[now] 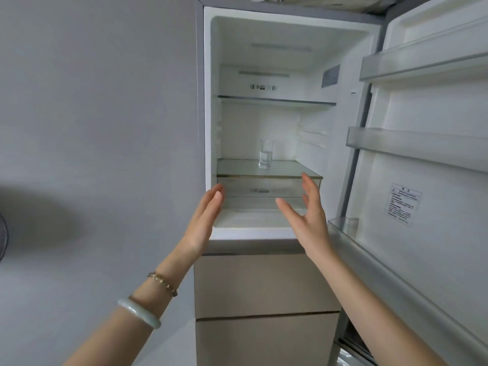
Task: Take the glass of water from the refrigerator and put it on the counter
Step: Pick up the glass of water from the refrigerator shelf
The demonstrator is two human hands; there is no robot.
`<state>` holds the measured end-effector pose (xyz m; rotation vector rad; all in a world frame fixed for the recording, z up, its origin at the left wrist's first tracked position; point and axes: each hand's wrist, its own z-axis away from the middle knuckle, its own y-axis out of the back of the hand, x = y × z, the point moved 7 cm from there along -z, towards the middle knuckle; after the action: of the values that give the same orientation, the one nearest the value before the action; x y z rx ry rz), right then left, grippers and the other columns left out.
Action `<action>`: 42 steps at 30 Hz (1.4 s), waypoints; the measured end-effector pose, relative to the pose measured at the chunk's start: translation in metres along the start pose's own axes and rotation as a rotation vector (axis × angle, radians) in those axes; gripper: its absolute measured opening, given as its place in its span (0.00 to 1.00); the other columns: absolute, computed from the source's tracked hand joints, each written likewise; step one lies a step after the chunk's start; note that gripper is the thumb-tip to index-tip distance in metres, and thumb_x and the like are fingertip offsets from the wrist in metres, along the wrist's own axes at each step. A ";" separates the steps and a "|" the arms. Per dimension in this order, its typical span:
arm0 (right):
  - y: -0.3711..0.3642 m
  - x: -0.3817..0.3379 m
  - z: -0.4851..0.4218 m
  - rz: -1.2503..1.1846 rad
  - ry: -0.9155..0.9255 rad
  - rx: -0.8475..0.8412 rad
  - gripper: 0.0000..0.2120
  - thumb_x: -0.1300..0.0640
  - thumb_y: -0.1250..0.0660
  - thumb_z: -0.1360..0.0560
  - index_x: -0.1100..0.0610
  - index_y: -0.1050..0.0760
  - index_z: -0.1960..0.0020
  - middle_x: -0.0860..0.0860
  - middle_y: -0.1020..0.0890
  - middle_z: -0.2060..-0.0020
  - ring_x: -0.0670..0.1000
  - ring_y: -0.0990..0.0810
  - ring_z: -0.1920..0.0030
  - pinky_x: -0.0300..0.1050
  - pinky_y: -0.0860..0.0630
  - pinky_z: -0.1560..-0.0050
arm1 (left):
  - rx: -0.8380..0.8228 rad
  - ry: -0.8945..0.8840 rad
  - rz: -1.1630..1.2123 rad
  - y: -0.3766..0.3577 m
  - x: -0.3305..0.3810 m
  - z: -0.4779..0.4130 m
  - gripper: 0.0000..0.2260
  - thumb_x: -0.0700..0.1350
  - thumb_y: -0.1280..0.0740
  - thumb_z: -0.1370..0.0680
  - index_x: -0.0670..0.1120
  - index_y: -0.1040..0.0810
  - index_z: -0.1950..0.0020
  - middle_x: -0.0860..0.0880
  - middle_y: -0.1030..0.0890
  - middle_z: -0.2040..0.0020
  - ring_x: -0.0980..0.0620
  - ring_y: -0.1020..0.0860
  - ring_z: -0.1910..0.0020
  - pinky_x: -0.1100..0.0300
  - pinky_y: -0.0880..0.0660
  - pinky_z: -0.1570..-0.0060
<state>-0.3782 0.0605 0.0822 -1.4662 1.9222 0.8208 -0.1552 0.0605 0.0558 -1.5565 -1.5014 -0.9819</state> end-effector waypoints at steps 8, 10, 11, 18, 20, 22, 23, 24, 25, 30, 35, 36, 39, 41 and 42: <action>-0.025 0.034 -0.080 -0.066 0.007 0.074 0.36 0.44 0.29 0.29 0.40 0.43 0.27 0.39 0.38 0.26 0.34 0.37 0.32 0.24 0.41 0.41 | -0.075 -0.240 -0.121 0.001 0.014 -0.084 0.36 0.52 0.34 0.24 0.58 0.51 0.22 0.57 0.38 0.24 0.67 0.39 0.27 0.74 0.39 0.33; -0.029 0.042 -0.093 -0.058 0.010 0.091 0.37 0.41 0.30 0.31 0.39 0.43 0.27 0.38 0.38 0.27 0.33 0.37 0.34 0.25 0.41 0.42 | -0.089 -0.284 -0.144 0.002 0.012 -0.103 0.38 0.50 0.33 0.25 0.55 0.51 0.21 0.55 0.39 0.23 0.64 0.40 0.25 0.72 0.41 0.32; -0.031 0.048 -0.100 -0.052 0.008 0.099 0.37 0.41 0.30 0.31 0.40 0.43 0.27 0.38 0.38 0.27 0.35 0.37 0.33 0.24 0.41 0.42 | -0.096 -0.293 -0.145 0.002 0.009 -0.113 0.38 0.50 0.32 0.25 0.54 0.51 0.21 0.54 0.39 0.23 0.63 0.40 0.25 0.71 0.41 0.31; -0.037 0.084 -0.141 -0.007 0.002 0.124 0.35 0.51 0.28 0.27 0.47 0.42 0.25 0.43 0.37 0.26 0.42 0.37 0.30 0.21 0.40 0.42 | -0.125 -0.270 -0.158 -0.002 -0.024 -0.166 0.42 0.58 0.30 0.29 0.54 0.50 0.21 0.54 0.40 0.22 0.65 0.42 0.25 0.70 0.43 0.29; -0.041 0.095 -0.154 -0.001 0.009 0.123 0.35 0.52 0.28 0.27 0.48 0.42 0.25 0.44 0.37 0.26 0.43 0.37 0.29 0.20 0.40 0.41 | -0.126 -0.259 -0.163 -0.003 -0.036 -0.181 0.42 0.57 0.30 0.28 0.54 0.50 0.21 0.55 0.41 0.22 0.65 0.42 0.25 0.71 0.43 0.30; -0.044 0.104 -0.167 -0.001 0.019 0.121 0.35 0.53 0.29 0.27 0.49 0.41 0.25 0.45 0.36 0.26 0.43 0.37 0.28 0.21 0.41 0.38 | -0.124 -0.253 -0.172 -0.003 -0.045 -0.196 0.41 0.56 0.29 0.27 0.54 0.50 0.21 0.55 0.41 0.22 0.65 0.43 0.25 0.71 0.43 0.30; -0.046 0.110 -0.175 -0.006 0.021 0.119 0.35 0.53 0.28 0.27 0.49 0.41 0.25 0.45 0.36 0.26 0.43 0.37 0.28 0.22 0.41 0.37 | -0.119 -0.249 -0.175 -0.003 -0.051 -0.205 0.41 0.56 0.29 0.27 0.54 0.50 0.21 0.55 0.41 0.22 0.65 0.43 0.25 0.70 0.44 0.29; -0.049 0.116 -0.184 -0.011 0.023 0.117 0.35 0.53 0.28 0.27 0.49 0.41 0.25 0.45 0.36 0.26 0.43 0.37 0.28 0.23 0.41 0.36 | -0.112 -0.244 -0.177 -0.003 -0.056 -0.214 0.42 0.57 0.29 0.28 0.55 0.50 0.21 0.55 0.42 0.22 0.65 0.43 0.24 0.69 0.44 0.29; -0.051 0.122 -0.193 -0.014 0.022 0.114 0.35 0.53 0.28 0.27 0.49 0.41 0.26 0.45 0.36 0.26 0.43 0.37 0.28 0.25 0.40 0.36 | -0.102 -0.237 -0.179 -0.004 -0.060 -0.224 0.43 0.58 0.29 0.29 0.55 0.50 0.22 0.55 0.42 0.22 0.65 0.43 0.24 0.68 0.44 0.29; -0.058 0.154 -0.252 -0.033 0.021 0.116 0.35 0.52 0.27 0.28 0.46 0.40 0.27 0.46 0.35 0.26 0.43 0.36 0.29 0.26 0.41 0.39 | -0.050 -0.228 -0.200 -0.010 -0.077 -0.275 0.44 0.61 0.28 0.32 0.57 0.50 0.23 0.54 0.42 0.22 0.61 0.44 0.23 0.66 0.45 0.28; -0.060 0.193 -0.313 -0.024 0.010 0.095 0.35 0.52 0.27 0.29 0.48 0.40 0.27 0.48 0.35 0.26 0.46 0.37 0.28 0.33 0.42 0.35 | -0.028 -0.229 -0.222 -0.024 -0.088 -0.329 0.46 0.61 0.28 0.33 0.55 0.49 0.22 0.55 0.43 0.22 0.60 0.43 0.24 0.61 0.45 0.27; -0.060 0.202 -0.324 -0.019 0.003 0.092 0.36 0.52 0.27 0.29 0.48 0.40 0.27 0.49 0.35 0.26 0.46 0.37 0.27 0.34 0.41 0.34 | -0.024 -0.223 -0.222 -0.027 -0.090 -0.338 0.46 0.61 0.28 0.33 0.54 0.50 0.22 0.55 0.44 0.22 0.60 0.43 0.24 0.61 0.45 0.27; -0.062 0.228 -0.356 -0.003 -0.023 0.077 0.36 0.54 0.26 0.29 0.51 0.40 0.26 0.50 0.35 0.26 0.47 0.36 0.27 0.35 0.41 0.34 | -0.043 -0.191 -0.250 -0.042 -0.103 -0.366 0.48 0.59 0.25 0.32 0.51 0.51 0.22 0.53 0.45 0.21 0.58 0.45 0.23 0.62 0.46 0.28; -0.067 0.243 -0.372 0.016 -0.034 0.049 0.37 0.54 0.26 0.29 0.53 0.40 0.26 0.49 0.35 0.26 0.47 0.37 0.27 0.37 0.41 0.32 | -0.061 -0.155 -0.295 -0.054 -0.115 -0.384 0.50 0.56 0.23 0.32 0.48 0.52 0.21 0.51 0.48 0.20 0.57 0.47 0.22 0.62 0.47 0.29; -0.070 0.251 -0.379 0.026 -0.042 0.026 0.37 0.54 0.26 0.29 0.53 0.41 0.26 0.49 0.36 0.26 0.47 0.37 0.27 0.38 0.41 0.31 | -0.067 -0.126 -0.316 -0.059 -0.120 -0.393 0.51 0.55 0.23 0.32 0.47 0.53 0.21 0.50 0.49 0.20 0.56 0.48 0.22 0.63 0.47 0.30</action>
<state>-0.3978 -0.3965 0.1275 -1.4004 1.9173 0.8290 -0.2275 -0.3436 0.1152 -1.4779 -1.8610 -1.1371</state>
